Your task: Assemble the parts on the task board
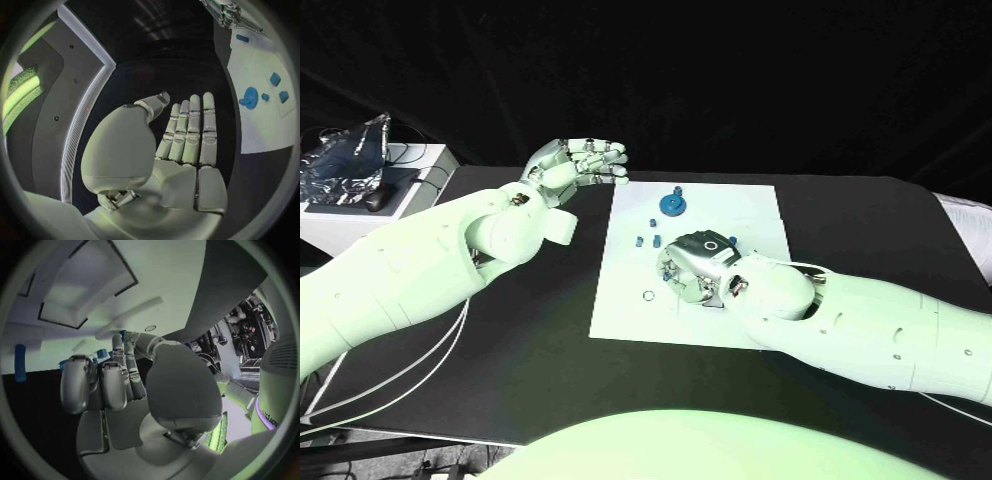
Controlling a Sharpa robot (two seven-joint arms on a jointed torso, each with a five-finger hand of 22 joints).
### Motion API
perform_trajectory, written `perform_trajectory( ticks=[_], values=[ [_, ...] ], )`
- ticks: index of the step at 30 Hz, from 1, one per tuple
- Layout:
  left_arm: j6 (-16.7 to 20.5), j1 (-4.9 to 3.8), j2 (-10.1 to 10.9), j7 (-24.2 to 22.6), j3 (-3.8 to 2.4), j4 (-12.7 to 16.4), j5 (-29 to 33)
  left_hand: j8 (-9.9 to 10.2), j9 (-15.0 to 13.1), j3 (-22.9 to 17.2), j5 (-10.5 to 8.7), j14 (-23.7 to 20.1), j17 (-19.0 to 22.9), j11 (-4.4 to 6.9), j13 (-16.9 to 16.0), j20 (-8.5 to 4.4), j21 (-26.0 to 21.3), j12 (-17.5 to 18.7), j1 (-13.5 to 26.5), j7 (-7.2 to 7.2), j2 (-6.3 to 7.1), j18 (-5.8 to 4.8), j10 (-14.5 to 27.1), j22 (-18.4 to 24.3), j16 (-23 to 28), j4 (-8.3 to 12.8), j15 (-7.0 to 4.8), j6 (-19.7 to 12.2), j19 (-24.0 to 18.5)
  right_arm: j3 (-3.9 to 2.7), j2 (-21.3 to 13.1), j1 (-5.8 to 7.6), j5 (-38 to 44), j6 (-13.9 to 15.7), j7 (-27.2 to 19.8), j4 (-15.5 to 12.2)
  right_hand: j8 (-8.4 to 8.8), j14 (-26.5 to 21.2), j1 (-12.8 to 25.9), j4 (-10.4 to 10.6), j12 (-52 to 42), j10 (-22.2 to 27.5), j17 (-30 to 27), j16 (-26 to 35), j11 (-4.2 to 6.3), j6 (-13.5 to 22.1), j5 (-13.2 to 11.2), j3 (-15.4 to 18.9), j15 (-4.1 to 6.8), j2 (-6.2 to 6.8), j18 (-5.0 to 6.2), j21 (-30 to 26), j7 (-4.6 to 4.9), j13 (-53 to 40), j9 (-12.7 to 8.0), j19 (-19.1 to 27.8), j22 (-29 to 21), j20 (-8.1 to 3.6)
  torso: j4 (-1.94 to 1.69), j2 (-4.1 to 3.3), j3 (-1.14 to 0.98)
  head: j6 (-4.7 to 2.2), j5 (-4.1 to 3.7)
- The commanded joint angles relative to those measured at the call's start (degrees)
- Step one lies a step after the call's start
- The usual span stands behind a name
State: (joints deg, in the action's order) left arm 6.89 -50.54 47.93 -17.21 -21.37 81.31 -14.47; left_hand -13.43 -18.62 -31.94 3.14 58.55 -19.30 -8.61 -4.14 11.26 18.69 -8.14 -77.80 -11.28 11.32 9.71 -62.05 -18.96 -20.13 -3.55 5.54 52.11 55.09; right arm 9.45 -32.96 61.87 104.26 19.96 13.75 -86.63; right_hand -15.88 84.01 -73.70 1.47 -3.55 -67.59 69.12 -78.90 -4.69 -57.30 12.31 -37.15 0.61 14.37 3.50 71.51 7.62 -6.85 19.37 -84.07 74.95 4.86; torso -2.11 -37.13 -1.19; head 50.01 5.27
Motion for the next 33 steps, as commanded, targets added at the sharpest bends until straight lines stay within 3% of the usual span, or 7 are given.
perform_trajectory(
  ticks=[1,6,20,22,27,30,33],
  values=[
    [-1.0,-0.06,0.0,-0.1,-0.06,0.1,0.4,0.1,0.1,0.4,-0.19,-0.2,-0.2,-0.04,-0.1,0.33,-0.6,0.3,-0.3,-0.27,0.01,0.62,0.3,0.2,0.4,-0.1,0.44,0.0,0.3,0.15,-0.5,-0.16,0.1,0.3,-1.0,-0.3,1.38,1.4,0.0,0.2,0.0,3.0,-1.5,0.9,-0.46,1.8,0.0,1.5,-0.79,1.26,1.25,-3.6,-0.57,0.8,-0.7,0.9,-0.4,0.76,-0.01,-0.01,-0.04,-0.01,-0.01],
    [-1.2,-0.05,0.0,0.1,-0.06,0.1,0.4,0.1,0.2,0.6,-0.19,-0.3,-0.4,-0.07,-0.1,0.43,-1.0,0.4,-0.2,-0.27,0.06,0.6,0.4,0.5,0.7,-0.3,0.52,0.0,0.3,0.15,-1.2,-0.15,0.1,4.5,-0.8,-0.9,2.74,0.4,-0.9,0.1,-0.4,5.7,-5.5,3.3,-0.84,3.1,-0.1,3.9,-1.14,1.29,1.94,-7.5,-0.7,1.8,-1.0,2.1,-3.0,1.05,0.0,0.0,-0.06,-0.01,-0.11],
    [-1.9,-0.05,-0.1,0.5,-0.06,-0.2,0.4,0.1,0.3,0.9,-0.19,-0.9,-0.8,-0.17,-0.2,0.68,-2.1,0.4,-0.3,-0.34,0.01,0.59,0.6,1.3,1.6,-0.6,0.74,-0.1,0.2,-0.31,-5.4,0.63,-2.5,12.5,-0.6,-4.6,4.34,0.6,-2.3,0.5,-2.0,5.6,-5.7,3.3,-0.71,4.3,0.6,6.3,-1.0,0.74,1.79,-7.0,-0.11,2.3,-1.4,1.4,-2.7,1.15,0.03,0.08,-0.03,-0.01,-0.64],
    [-2.0,-0.05,-0.1,0.5,-0.06,-0.3,0.4,0.1,0.3,0.9,-0.2,-0.9,-0.9,-0.18,-0.2,0.7,-2.2,0.4,-0.3,-0.34,0.0,0.59,0.6,1.4,1.6,-0.6,0.75,-0.1,0.2,-0.5,-6.1,0.89,-3.2,12.3,-0.6,-4.9,4.33,0.6,-2.6,0.5,-2.7,4.8,-5.9,3.4,-0.54,4.0,0.7,5.8,-0.89,0.56,1.72,-6.7,0.09,2.3,-1.4,1.1,-2.5,1.05,0.01,0.07,-0.01,-0.01,-0.86],
    [-2.5,-0.04,-0.1,0.1,-0.05,-0.4,0.4,0.1,0.3,0.9,-0.2,-0.9,-0.9,-0.18,-0.2,0.71,-2.2,0.4,-0.3,-0.35,0.01,0.59,0.6,1.4,1.7,-0.6,0.75,-0.1,0.2,-1.35,-9.8,3.22,-6.4,7.6,-1.1,-4.4,4.21,1.2,-2.4,1.1,-4.2,2.4,-4.2,2.3,-0.07,2.9,0.6,4.6,-0.52,0.98,1.18,-4.1,0.64,2.3,-1.3,0.1,-0.7,0.71,0.19,0.12,0.06,-0.01,-1.67],
    [-2.9,-0.04,-0.1,-0.7,-0.05,-0.4,0.2,0.1,0.4,1.2,-0.2,-0.9,-1.1,-0.19,-0.2,0.8,-2.6,0.4,-0.1,-0.33,0.16,0.6,0.7,1.7,1.8,-0.8,0.79,-0.2,0.2,-1.68,-11.3,4.5,-6.9,5.2,-1.4,-3.8,4.93,1.6,-1.2,1.9,-4.3,1.7,-3.0,1.4,0.13,3.7,0.7,5.1,-0.38,2.06,0.75,-2.0,0.6,2.4,-1.5,-0.6,0.8,0.6,0.36,0.13,0.1,-0.04,-1.72],
    [-3.1,-0.03,0.0,-1.2,-0.04,-0.5,0.0,0.2,0.5,3.3,-0.2,-1.1,-1.9,-0.2,-0.4,1.4,-4.5,0.2,1.6,-0.3,0.8,0.61,0.8,3.0,2.5,-2.7,0.97,-0.5,-0.2,-1.91,-12.5,5.7,-6.9,2.8,-1.5,-3.4,5.52,1.6,-0.9,1.8,-3.7,2.7,-2.9,1.2,0.05,4.4,0.5,6.8,-0.46,2.32,0.75,-2.0,0.66,2.6,-1.6,-0.6,0.9,0.57,0.45,0.13,0.08,-0.13,-1.76]
  ],
)
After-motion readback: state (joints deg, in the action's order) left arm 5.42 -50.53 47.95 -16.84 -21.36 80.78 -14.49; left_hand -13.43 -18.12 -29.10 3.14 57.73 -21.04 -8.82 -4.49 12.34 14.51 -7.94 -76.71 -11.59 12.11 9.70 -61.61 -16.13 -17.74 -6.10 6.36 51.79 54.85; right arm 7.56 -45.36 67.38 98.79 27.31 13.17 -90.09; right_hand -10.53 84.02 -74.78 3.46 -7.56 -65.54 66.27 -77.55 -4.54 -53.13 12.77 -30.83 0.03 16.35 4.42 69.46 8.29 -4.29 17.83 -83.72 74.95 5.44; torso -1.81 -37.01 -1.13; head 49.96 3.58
